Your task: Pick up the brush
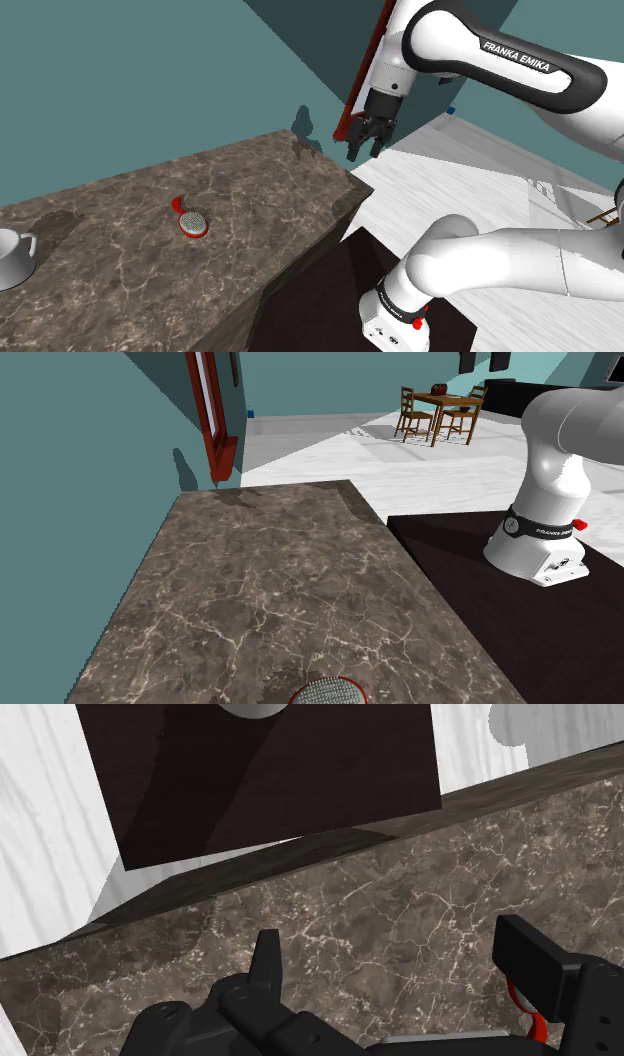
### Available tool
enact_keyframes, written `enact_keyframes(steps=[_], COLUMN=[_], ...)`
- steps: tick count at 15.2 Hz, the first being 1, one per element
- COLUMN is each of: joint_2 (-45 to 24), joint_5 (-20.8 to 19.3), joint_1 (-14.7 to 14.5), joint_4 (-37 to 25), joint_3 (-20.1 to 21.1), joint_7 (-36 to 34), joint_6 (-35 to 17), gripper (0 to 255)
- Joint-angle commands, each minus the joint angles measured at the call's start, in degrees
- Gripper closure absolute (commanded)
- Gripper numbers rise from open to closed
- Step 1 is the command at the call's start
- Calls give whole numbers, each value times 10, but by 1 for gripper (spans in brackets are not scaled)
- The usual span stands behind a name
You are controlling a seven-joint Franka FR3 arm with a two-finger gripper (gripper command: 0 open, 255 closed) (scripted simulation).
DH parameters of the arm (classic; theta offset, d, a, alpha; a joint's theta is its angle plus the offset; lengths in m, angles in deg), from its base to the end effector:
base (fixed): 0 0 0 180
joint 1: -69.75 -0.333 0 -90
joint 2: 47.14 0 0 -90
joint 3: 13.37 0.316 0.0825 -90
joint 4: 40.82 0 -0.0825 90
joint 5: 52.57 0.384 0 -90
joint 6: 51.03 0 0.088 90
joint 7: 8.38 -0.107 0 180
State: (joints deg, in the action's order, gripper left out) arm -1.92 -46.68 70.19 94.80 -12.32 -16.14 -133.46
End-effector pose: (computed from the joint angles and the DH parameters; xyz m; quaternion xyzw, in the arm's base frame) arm 0.2906 0.0168 0.5762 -0.9946 0.0621 0.0724 0.0398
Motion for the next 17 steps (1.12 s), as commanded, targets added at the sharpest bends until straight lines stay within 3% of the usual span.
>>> enact_keyframes(steps=[1, 9, 17], joint_2=[0, -87, -222], joint_5=[0, 48, 74], joint_1=[0, -21, -36], joint_4=[0, 45, 37], joint_3=[0, 63, 124], joint_7=[0, -49, -98], joint_6=[0, -152, -302], gripper=[0, 0, 0])
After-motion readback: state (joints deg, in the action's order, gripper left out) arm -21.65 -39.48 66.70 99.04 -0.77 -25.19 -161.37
